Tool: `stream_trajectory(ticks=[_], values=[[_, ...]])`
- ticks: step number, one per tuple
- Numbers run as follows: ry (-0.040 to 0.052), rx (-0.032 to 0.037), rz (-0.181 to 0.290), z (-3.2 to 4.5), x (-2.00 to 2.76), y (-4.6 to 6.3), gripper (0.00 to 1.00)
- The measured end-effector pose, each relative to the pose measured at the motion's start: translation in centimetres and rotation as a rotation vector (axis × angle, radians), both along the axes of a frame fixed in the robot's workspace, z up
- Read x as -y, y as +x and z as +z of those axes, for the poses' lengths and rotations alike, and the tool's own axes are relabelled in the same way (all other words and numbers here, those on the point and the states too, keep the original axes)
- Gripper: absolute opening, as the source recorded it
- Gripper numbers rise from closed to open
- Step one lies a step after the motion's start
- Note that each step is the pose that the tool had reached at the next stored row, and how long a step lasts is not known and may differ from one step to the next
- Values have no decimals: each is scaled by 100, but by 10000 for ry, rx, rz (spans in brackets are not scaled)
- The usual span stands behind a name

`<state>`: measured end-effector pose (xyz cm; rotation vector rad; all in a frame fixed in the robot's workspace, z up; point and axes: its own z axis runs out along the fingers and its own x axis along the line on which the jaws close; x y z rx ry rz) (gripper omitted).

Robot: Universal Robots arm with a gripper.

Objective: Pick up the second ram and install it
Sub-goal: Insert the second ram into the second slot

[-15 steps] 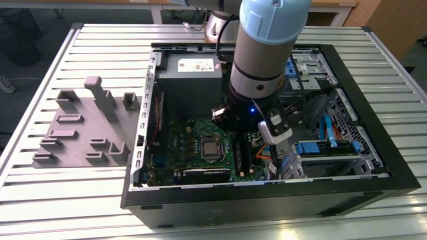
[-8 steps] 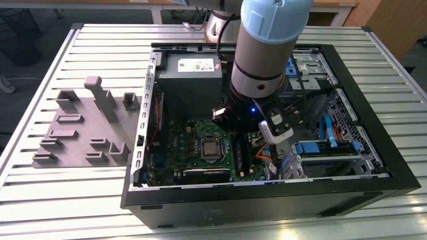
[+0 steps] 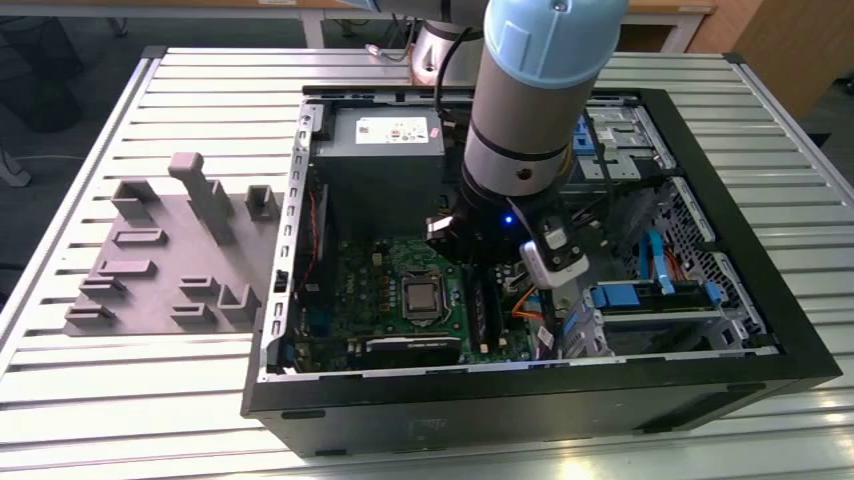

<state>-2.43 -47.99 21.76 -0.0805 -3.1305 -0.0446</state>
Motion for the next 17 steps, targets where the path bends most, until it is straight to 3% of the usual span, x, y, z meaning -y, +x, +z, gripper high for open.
stream_trajectory(ticks=[17], values=[[0, -5, 75, -28, 0, 4, 14]])
